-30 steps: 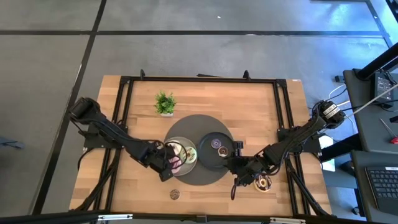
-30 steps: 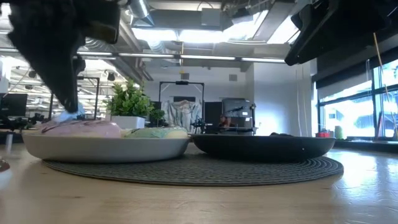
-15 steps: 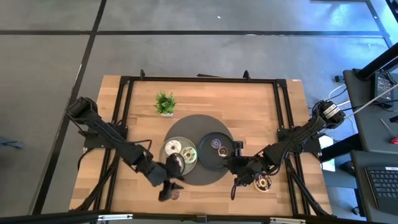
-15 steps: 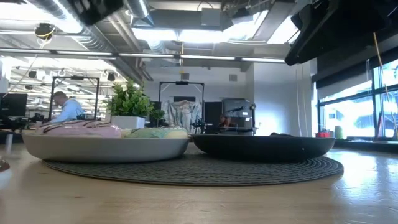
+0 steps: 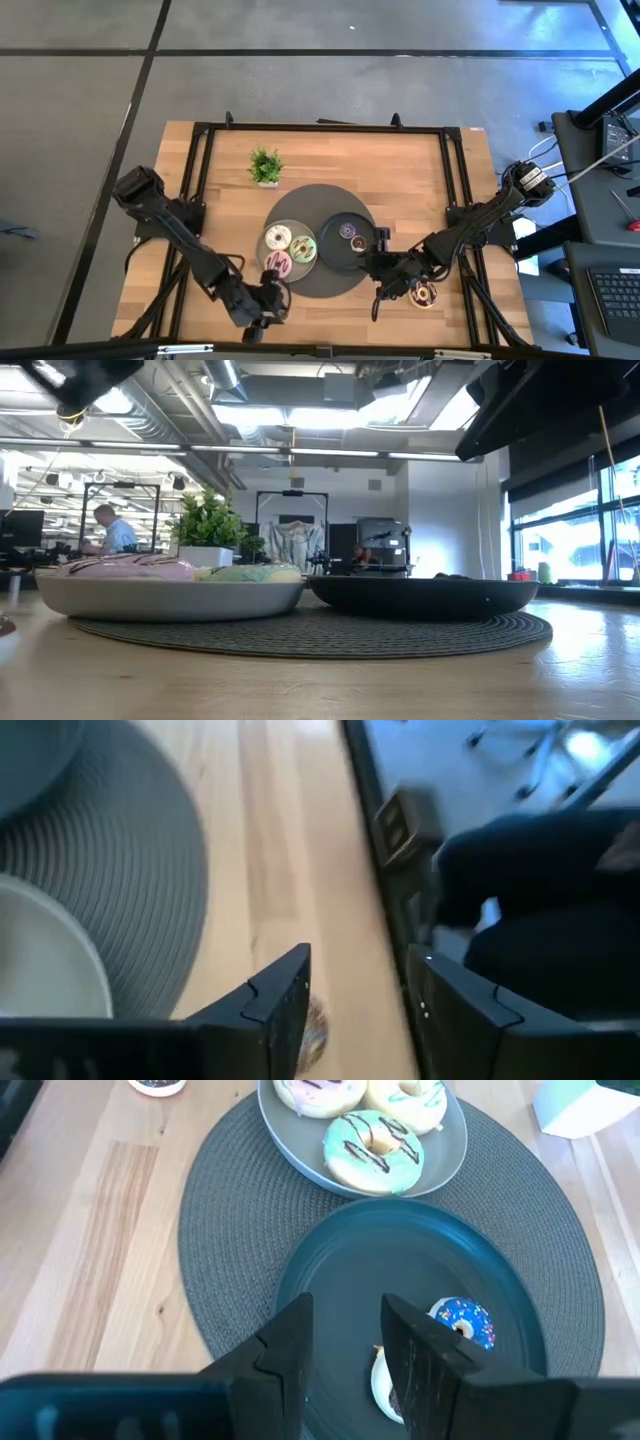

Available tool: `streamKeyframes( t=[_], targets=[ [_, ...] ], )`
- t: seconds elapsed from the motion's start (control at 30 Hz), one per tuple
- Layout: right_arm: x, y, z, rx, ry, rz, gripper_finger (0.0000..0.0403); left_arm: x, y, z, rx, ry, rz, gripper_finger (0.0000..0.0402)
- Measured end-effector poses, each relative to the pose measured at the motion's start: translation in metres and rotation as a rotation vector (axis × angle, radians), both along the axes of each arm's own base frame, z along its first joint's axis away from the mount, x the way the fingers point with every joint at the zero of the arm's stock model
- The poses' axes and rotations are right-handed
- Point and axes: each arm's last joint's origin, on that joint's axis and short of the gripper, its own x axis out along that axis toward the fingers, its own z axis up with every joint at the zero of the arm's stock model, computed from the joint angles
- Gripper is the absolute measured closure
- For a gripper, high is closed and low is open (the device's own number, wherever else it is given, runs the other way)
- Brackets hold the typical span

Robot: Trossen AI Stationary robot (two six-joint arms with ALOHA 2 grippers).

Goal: Pick & Place donuts
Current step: Put the small brown donut on the black plate

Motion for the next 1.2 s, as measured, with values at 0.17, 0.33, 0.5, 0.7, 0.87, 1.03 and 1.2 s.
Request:
streamKeyframes(
  t=[0.17,0.33,0.5,0.7,0.87,1.03,1.2],
  targets=[
    [0.000,0.000,0.000,0.001,-0.002,0.000,0.0280,0.003,-0.003,-0.026,0.080,0.077,-0.004,0.0259],
    [0.000,0.000,0.000,0.001,-0.002,0.000,0.0280,0.006,-0.004,-0.042,0.125,0.112,-0.010,0.0280],
    [0.000,0.000,0.000,0.001,-0.002,0.000,0.0280,0.007,-0.004,-0.052,0.176,0.124,-0.038,0.0301],
    [0.000,0.000,0.000,0.000,-0.002,0.000,0.0280,0.009,-0.004,-0.061,0.253,0.121,-0.088,0.0321],
    [0.000,0.000,0.000,0.000,-0.002,0.000,0.0280,0.010,-0.005,-0.071,0.291,0.131,-0.089,0.0332],
    [0.000,0.000,0.000,-0.003,-0.002,0.003,0.0280,0.010,-0.005,-0.072,0.312,0.127,-0.116,0.0342],
    [0.000,0.000,0.000,-0.003,-0.001,0.003,0.0280,0.010,-0.005,-0.072,0.329,0.120,-0.142,0.0365]
  ],
)
